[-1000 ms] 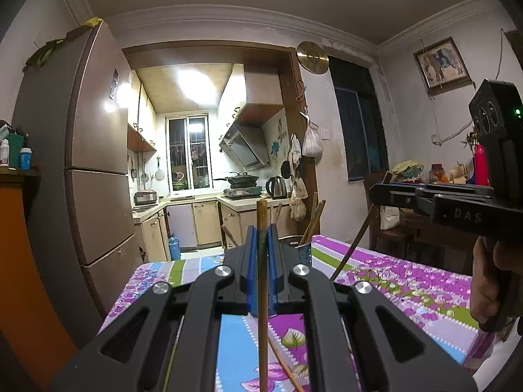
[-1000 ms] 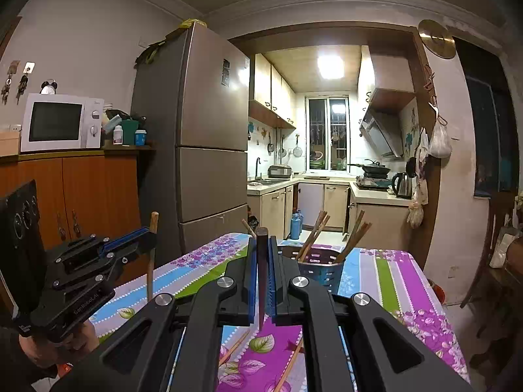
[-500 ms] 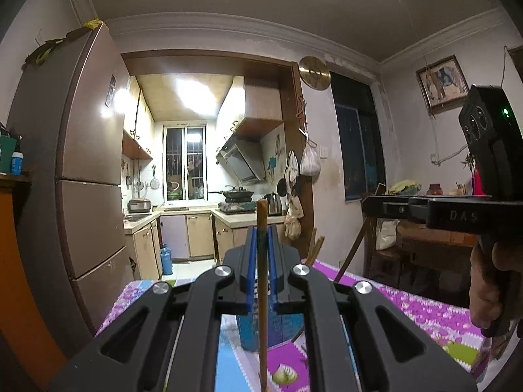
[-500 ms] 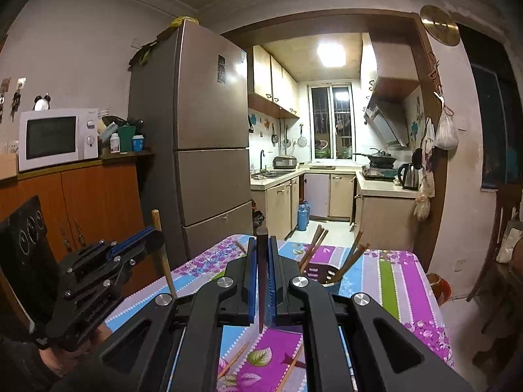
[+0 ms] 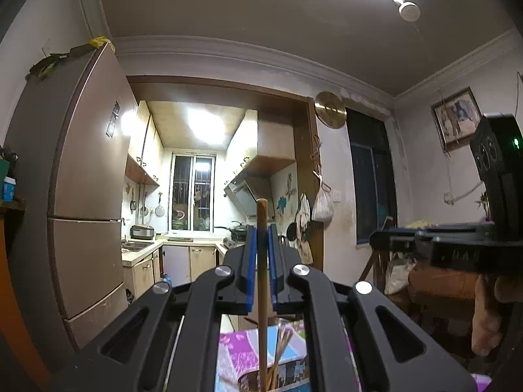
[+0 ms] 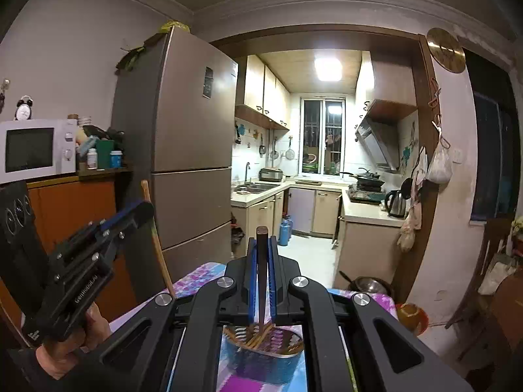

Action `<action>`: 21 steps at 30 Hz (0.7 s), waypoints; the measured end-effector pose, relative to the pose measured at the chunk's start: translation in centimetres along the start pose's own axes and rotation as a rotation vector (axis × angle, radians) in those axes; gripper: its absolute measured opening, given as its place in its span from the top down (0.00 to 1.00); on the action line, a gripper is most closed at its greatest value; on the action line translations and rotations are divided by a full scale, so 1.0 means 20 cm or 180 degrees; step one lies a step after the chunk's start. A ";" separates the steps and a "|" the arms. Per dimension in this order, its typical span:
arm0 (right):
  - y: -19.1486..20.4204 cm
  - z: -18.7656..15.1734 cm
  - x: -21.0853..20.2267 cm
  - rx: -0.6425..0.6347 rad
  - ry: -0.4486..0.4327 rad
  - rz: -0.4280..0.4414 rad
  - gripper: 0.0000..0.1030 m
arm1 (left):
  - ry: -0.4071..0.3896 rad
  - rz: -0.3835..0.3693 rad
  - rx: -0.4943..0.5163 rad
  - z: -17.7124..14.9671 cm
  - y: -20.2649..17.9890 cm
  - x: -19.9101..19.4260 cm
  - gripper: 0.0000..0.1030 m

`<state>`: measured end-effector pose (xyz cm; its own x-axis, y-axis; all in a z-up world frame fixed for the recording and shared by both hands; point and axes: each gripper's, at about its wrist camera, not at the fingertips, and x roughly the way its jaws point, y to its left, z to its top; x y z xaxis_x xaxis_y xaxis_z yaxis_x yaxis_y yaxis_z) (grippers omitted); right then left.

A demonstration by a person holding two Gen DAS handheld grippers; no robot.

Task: Organize utensils
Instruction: 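Lift the left gripper's chopstick over the blue holder while the right gripper carries its chopstick there, then lower both chopsticks into the blue holder and open both grippers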

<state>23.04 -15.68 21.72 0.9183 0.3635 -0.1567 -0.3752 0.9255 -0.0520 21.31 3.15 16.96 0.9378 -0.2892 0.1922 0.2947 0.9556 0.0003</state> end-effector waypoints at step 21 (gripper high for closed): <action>-0.24 -0.22 0.53 0.0170 0.0690 -0.0024 0.93 | 0.0493 0.0139 -0.0111 -0.37 0.02 0.47 0.95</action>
<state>34.03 -16.75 15.96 0.8703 0.3305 -0.3652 -0.3560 0.9345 -0.0026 31.55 0.45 11.56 0.9662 -0.2552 0.0377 0.2566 0.9657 -0.0393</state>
